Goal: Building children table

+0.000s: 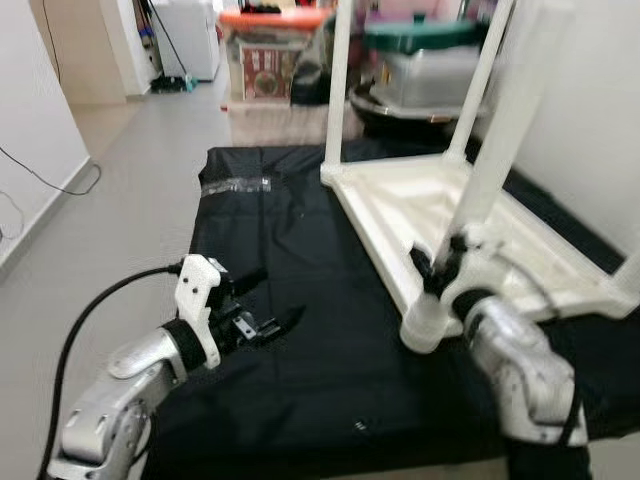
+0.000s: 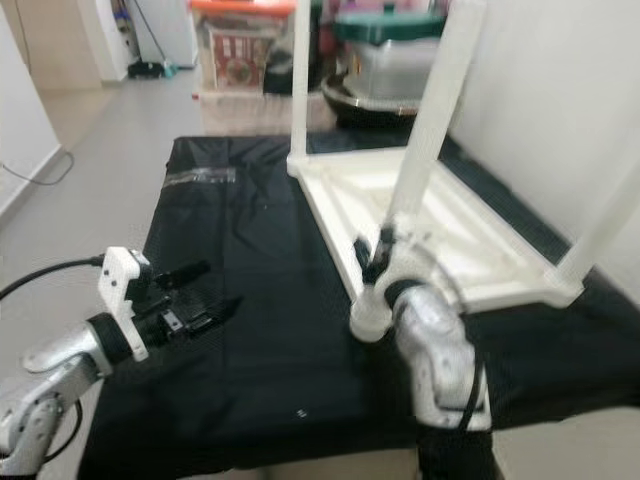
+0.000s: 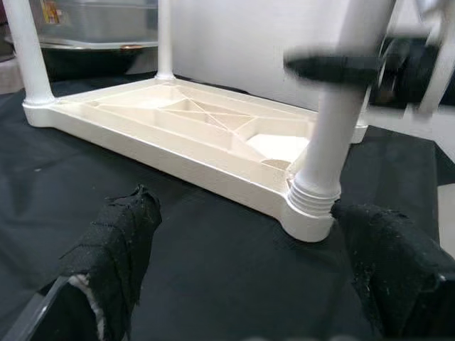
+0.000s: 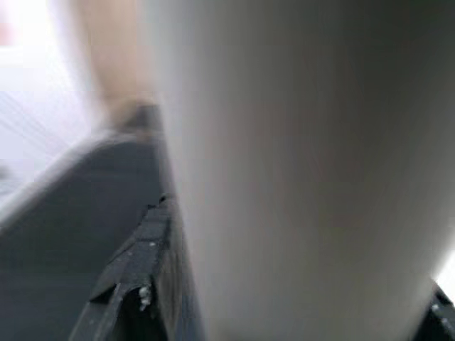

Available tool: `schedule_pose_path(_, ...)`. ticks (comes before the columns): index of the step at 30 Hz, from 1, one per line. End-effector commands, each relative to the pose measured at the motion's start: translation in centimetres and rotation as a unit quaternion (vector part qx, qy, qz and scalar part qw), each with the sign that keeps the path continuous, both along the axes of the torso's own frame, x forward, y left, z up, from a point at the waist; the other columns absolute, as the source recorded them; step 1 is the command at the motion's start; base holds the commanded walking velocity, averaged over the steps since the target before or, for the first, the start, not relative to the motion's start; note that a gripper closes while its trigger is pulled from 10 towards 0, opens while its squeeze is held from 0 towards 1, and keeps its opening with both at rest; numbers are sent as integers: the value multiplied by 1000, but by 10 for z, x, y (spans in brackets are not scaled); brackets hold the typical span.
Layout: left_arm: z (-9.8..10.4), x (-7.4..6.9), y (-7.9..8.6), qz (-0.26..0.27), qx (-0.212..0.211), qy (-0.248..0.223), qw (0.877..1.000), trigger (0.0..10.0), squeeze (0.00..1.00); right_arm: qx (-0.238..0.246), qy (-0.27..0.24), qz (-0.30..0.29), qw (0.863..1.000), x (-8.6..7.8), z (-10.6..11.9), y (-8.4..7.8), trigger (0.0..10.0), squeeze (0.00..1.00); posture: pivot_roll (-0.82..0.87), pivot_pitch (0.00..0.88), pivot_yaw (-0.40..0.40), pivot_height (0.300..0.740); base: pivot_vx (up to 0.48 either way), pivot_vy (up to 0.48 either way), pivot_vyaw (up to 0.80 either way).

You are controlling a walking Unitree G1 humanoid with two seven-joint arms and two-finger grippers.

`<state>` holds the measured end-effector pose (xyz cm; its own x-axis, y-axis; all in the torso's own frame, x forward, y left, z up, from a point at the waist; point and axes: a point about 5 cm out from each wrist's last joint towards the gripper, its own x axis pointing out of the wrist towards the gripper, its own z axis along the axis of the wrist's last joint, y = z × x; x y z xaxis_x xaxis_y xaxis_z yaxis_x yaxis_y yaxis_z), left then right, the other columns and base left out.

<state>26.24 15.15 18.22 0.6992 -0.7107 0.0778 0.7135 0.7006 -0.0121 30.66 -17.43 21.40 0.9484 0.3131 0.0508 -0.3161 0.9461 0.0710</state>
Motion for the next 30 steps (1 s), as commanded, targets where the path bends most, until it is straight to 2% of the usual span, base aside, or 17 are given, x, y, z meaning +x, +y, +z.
schedule_pose_path(1, -2, 1, 7, 7, 7, 5, 1000, 10000, 0, -13, -41, 107, 993, -4, 10, -2, 10000, 0, 39, 0, -70, 740, 0, 0, 0)
schedule_pose_path(8, -2, 2, 5, 9, 7, 2, 1000, 10000, 0, -57, -24, 237, 969, -7, -3, -4, 10000, 0, 50, 0, -82, 740, 0, 0, 0)
schedule_pose_path(10, -2, 1, 3, 10, 6, 1, 1000, 10000, 0, -58, -10, 315, 947, -9, -12, 7, 10000, 0, 58, 0, -90, 740, 0, 0, 0)
schedule_pose_path(11, -2, 1, 3, 10, 6, 1, 1000, 10000, 0, -58, -10, 315, 947, -9, -12, 7, 10000, 0, 58, 0, -90, 740, 0, 0, 0)
schedule_pose_path(12, -2, 1, 3, 10, 6, 1, 1000, 10000, 0, -55, -8, 337, 940, -10, -14, 10, 8627, 0, 58, 0, -90, 740, 0, 0, 0)
schedule_pose_path(14, -2, 1, 3, 10, 6, 1, 1000, 10000, 0, -55, -8, 337, 940, -10, -14, 10, 8627, 0, 58, 0, -90, 740, 0, 0, 0)
schedule_pose_path(16, -2, 0, 2, 11, 7, 0, 1000, 10000, 0, -57, -12, 382, 922, -13, -17, 22, 3961, 0, 80, 0, -105, 740, 0, 0, 0)
schedule_pose_path(18, -2, -2, 2, 12, 8, 0, 1000, 10000, 0, -39, -8, 359, 933, -5, -19, 27, 0, 0, 75, 0, -104, 740, 0, 0, 0)
schedule_pose_path(19, -2, -2, 2, 12, 8, 0, 1000, 10000, 0, -39, -8, 359, 933, -5, -19, 27, 0, 0, 75, 0, -104, 740, 0, 0, 0)
schedule_pose_path(20, -2, -2, 1, 12, 9, 0, 1000, 10000, 0, -32, 3, 309, 951, 3, -22, 25, 0, 0, 73, 0, -105, 740, 0, 0, 0)
schedule_pose_path(22, -2, -2, 1, 13, 9, 0, 1000, 10000, 0, -28, 30, 247, 968, 13, -28, 21, 0, 0, 72, 0, -106, 740, 0, 0, 0)
schedule_pose_path(23, -2, -2, 1, 13, 9, 0, 1000, 10000, 0, -28, 30, 247, 968, 13, -28, 21, 0, 0, 72, 0, -106, 740, 0, 0, 0)
schedule_pose_path(24, -3, -2, 0, 13, 7, 1, 1000, 10000, 0, -66, 105, 28, 992, 28, -51, 1, 0, 0, 65, 0, -102, 740, 0, 0, 0)
schedule_pose_path(26, -3, -2, 0, 13, 7, 1, 1000, 10000, 0, -66, 105, 28, 992, 28, -51, 1, 0, 0, 65, 0, -102, 740, 0, 0, 0)
schedule_pose_path(27, -3, -3, -2, 12, 5, 2, 1000, 10000, 0, -71, 165, -193, 965, 19, -71, -27, 0, 0, 59, 0, -100, 740, 0, 0, 0)
schedule_pose_path(29, -4, -4, -4, 11, 3, 3, 1000, 10000, 0, -86, 157, -282, 942, 2, -76, -37, 0, 0, 58, 0, -96, 740, 0, 0, 0)
schedule_pose_path(30, -4, -4, -4, 12, 2, 3, 1000, 10000, 0, -96, 142, -290, 941, -4, -75, -36, 0, 0, 58, 0, -96, 740, 0, 0, 0)
